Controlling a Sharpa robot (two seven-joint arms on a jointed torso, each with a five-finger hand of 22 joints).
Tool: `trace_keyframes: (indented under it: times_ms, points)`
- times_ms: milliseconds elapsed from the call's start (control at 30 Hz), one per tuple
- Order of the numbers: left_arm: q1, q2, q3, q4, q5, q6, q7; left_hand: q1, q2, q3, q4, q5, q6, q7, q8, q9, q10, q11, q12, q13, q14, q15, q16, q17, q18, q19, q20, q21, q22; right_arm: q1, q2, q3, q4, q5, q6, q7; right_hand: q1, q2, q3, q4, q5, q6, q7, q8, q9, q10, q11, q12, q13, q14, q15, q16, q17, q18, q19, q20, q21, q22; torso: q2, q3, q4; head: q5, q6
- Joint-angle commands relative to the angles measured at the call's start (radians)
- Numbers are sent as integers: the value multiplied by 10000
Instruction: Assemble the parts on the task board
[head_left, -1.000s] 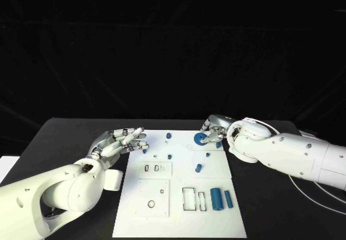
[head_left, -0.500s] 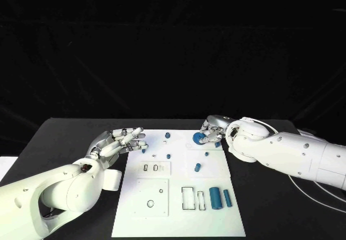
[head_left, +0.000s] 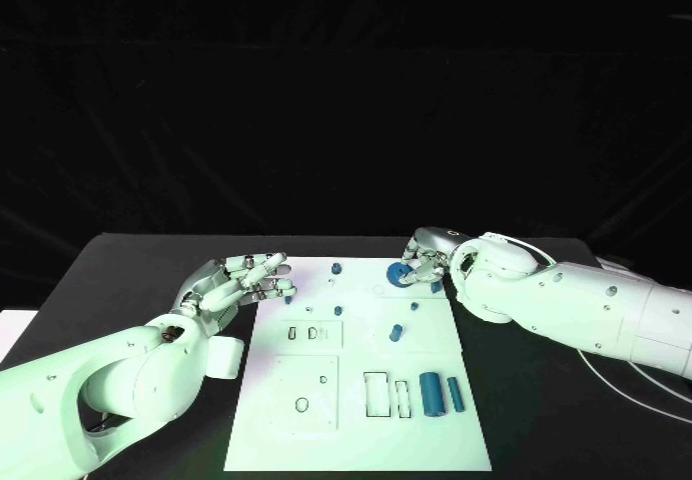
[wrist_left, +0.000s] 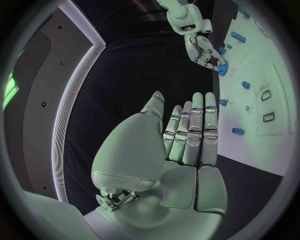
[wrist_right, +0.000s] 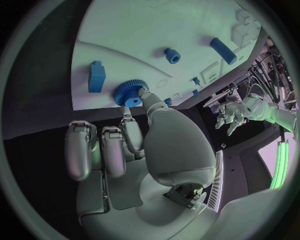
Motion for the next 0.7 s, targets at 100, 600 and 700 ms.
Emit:
trace_keyframes:
  times_ms: [100, 600, 700]
  points:
    - [11, 17, 8, -2, 12, 188, 57, 39, 46, -17, -63, -54, -22, 69, -43, -4, -15, 39, -55, -9, -35, 2, -62, 13, 98, -71, 6, -57, -13, -56, -11, -24, 373, -187, -1095, -83, 56, 180, 134, -13, -38, 154, -56, 73, 59, 127, -21, 110, 120, 878, -108, 47, 1827, -97, 68, -43, 82, 125, 2, 9, 5, 50, 14]
    - [10, 57, 8, -42, 12, 194, 61, 53, 57, -6, -78, -54, -21, 68, -45, -3, -14, 38, -58, -8, -34, 1, -67, 19, 99, -71, 6, -59, -14, -48, 567, -26, 1167, -385, -1674, -524, 37, 238, 264, 14, -83, 201, -78, 46, 55, 136, -50, 95, 131, 875, -144, 41, 1814, -107, 96, -85, 106, 170, 2, -7, -9, 144, 46]
    - [10, 61, 8, -38, 12, 193, 61, 53, 57, -6, -78, -54, -21, 68, -45, -3, -14, 38, -58, -8, -34, 1, -67, 19, 99, -71, 6, -59, -14, -47, 828, -47, 1057, -426, -1545, -550, 21, 227, 278, 21, -103, 177, -71, 22, 47, 132, -46, 87, 129, 875, -145, 41, 1814, -106, 92, -90, 104, 164, 1, -17, -9, 132, 50]
